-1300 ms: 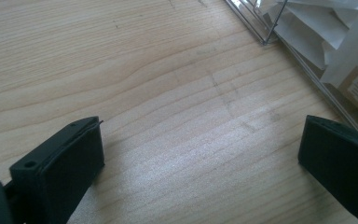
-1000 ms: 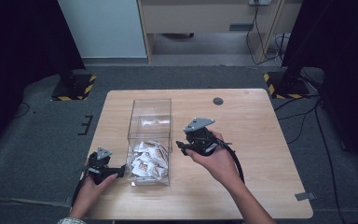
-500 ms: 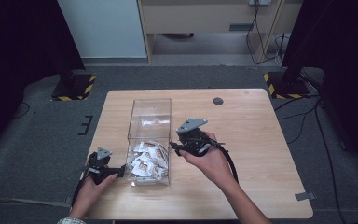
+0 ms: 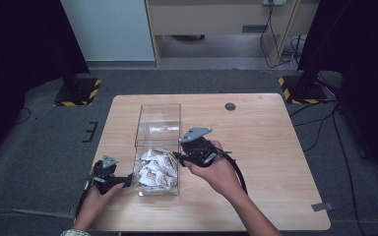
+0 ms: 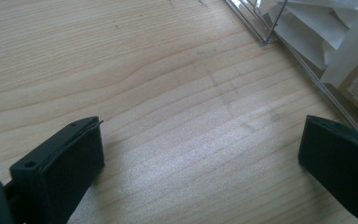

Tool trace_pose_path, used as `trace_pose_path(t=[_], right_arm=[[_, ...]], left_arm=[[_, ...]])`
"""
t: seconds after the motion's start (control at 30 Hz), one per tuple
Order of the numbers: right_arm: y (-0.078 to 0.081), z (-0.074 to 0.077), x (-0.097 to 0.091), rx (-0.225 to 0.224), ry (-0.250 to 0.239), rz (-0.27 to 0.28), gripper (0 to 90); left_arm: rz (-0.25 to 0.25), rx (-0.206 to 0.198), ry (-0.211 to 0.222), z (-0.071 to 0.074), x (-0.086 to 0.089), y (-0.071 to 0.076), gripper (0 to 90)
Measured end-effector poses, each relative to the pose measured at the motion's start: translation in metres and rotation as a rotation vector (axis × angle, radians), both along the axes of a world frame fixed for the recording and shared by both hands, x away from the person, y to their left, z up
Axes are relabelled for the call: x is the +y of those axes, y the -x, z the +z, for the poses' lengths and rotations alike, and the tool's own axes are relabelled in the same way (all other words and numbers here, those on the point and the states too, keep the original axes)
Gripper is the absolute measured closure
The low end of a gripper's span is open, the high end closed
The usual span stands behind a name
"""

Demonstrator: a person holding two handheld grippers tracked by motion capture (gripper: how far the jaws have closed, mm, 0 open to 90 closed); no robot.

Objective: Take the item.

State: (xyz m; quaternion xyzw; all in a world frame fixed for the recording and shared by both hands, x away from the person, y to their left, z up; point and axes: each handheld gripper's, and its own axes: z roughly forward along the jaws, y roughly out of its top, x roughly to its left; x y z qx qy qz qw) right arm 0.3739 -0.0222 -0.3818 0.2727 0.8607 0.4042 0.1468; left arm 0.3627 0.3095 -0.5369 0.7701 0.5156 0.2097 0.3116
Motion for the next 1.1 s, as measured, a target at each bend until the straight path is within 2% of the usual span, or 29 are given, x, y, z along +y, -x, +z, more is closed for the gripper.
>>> trace_pose_path(t=[0.27,0.57,1.1], right_arm=[[0.004,-0.005,0.013,0.007,0.005,0.032,59.8],[0.010,-0.024,0.033,0.035,0.037,0.073,59.9],[0.012,-0.038,0.045,0.054,0.055,0.087,60.2]], left_arm=[[0.000,0.000,0.000,0.000,0.000,0.000,0.0],[0.000,0.000,0.000,0.000,0.000,0.000,0.0],[-0.001,0.000,0.000,0.000,0.000,0.000,0.0]])
